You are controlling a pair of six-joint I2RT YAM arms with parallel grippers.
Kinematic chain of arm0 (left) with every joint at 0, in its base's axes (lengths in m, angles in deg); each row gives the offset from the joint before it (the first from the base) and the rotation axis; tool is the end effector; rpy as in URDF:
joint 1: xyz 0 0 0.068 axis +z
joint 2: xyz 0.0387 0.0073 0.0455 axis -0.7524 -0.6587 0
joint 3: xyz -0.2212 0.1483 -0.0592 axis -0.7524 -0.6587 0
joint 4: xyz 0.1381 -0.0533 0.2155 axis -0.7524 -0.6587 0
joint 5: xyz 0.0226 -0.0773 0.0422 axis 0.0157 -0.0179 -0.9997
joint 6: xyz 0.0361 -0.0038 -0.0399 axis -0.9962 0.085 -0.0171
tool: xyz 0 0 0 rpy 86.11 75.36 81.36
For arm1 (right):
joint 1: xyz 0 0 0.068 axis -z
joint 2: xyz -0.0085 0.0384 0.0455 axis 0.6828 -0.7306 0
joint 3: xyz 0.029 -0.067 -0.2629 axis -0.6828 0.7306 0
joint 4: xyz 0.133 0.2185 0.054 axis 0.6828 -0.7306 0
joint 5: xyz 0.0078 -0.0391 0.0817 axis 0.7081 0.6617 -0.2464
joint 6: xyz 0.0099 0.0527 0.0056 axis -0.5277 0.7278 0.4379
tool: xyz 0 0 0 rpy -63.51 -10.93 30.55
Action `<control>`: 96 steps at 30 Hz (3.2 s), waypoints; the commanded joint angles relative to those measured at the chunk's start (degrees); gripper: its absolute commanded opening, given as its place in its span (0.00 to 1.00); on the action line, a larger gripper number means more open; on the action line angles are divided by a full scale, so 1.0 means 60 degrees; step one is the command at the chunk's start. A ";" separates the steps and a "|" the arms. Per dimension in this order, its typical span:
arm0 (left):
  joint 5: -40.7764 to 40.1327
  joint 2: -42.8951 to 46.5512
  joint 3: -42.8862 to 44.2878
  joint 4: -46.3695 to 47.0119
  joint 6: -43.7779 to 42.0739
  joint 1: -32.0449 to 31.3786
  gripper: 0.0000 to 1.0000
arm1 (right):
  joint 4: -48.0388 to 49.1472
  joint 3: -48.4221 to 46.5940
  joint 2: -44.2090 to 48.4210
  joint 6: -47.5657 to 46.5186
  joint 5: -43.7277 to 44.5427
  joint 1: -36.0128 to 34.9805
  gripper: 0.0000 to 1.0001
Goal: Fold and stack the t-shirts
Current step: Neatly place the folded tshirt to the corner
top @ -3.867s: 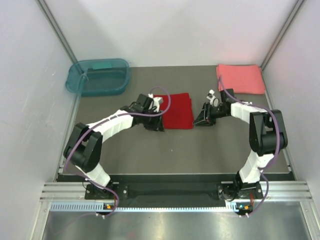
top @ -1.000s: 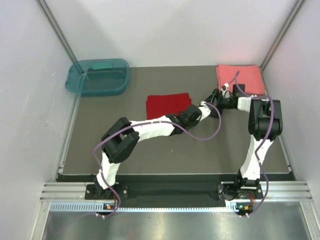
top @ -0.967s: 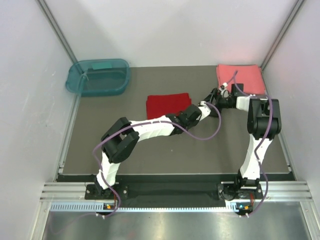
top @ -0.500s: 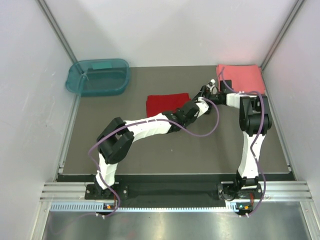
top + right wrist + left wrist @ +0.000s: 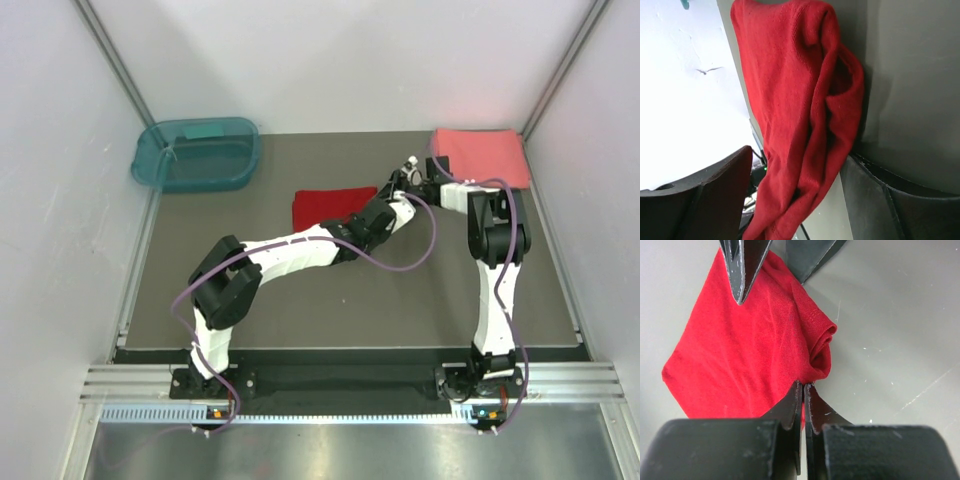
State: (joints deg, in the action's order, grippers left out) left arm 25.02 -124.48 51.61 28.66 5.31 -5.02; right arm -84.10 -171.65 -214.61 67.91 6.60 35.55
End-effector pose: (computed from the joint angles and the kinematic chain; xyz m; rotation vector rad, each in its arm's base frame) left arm 0.2693 -0.3486 0.2240 1.0613 2.0064 -0.0169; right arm 0.4573 0.0903 0.1144 0.2401 2.5067 1.5671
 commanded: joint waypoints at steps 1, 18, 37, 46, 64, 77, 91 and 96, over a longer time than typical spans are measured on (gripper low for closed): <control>-0.0059 0.0702 0.0382 0.0022 -0.0124 0.0064 0.00 | -0.0027 -0.0399 -0.0255 -0.0018 0.0661 -0.0199 0.69; 0.0644 0.0599 0.0471 -0.0271 0.0446 0.0064 0.14 | 0.0574 -0.1732 -0.1252 -0.0134 0.0633 -0.0418 0.03; 0.1919 0.8021 -0.2983 -0.2145 0.5383 0.1089 0.49 | -0.5372 -0.3504 0.1838 -0.5012 0.5860 -0.0624 0.00; 0.1596 0.8745 -0.3323 -0.2967 0.4989 0.1236 0.50 | -0.7701 -0.7076 0.1605 -0.6154 0.8628 -0.0609 0.00; 0.2504 0.6694 -0.2532 -0.2425 0.4270 0.2407 0.50 | -0.6324 -0.8821 0.0889 -0.7884 0.9481 0.0313 0.00; 0.2826 0.6225 -0.2429 -0.2410 0.4402 0.2818 0.50 | -0.6061 -0.9233 0.0945 -0.8089 0.8939 0.0826 0.00; 0.3105 0.6005 -0.2268 -0.2351 0.4490 0.2818 0.50 | -0.6530 -0.9306 0.1809 -0.8294 0.9071 0.0856 0.00; 0.3105 0.6209 -0.2356 -0.2395 0.4505 0.2818 0.49 | -0.6735 -0.9204 0.2014 -0.8397 0.9085 0.0900 0.00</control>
State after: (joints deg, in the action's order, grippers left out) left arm 43.05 -88.88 35.68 12.27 32.02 11.63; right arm -126.55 -223.89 -208.93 18.91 60.52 40.25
